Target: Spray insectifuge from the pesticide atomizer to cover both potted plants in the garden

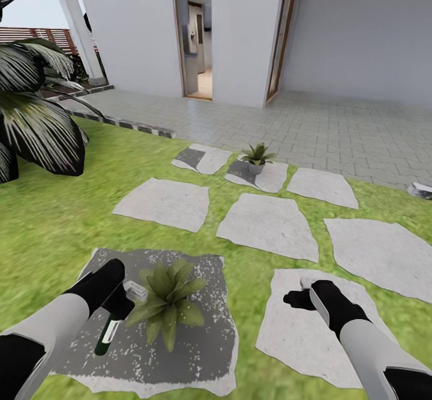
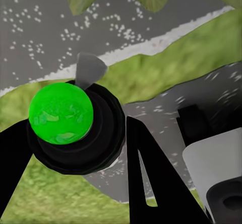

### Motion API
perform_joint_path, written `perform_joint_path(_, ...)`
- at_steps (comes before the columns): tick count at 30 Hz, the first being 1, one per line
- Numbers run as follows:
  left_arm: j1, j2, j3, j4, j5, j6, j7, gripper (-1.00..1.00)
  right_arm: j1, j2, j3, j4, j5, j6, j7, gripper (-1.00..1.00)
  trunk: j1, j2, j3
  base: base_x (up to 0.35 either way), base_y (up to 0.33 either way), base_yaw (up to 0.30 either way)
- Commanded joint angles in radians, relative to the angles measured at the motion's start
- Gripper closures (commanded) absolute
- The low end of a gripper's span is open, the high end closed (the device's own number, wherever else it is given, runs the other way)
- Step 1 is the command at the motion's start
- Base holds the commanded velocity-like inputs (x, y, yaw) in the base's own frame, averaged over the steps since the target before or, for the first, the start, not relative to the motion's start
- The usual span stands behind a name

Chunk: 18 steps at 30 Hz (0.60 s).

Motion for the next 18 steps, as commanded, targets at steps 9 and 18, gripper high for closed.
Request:
perform_joint_path(9,0.049,0.001,-0.005,-0.002,-0.010,0.001,-0.009,1.00,0.000,0.000,-0.004,-0.002,0.000,0.005,0.003,-1.00,0.000,0.000,-0.001,0.000,0.000,0.000)
perform_joint_path(18,0.057,0.001,-0.003,-0.002,-0.010,0.001,-0.007,1.00,0.000,0.000,-0.004,-0.002,0.000,0.005,0.003,-1.00,0.000,0.000,-0.001,0.000,0.000,0.000)
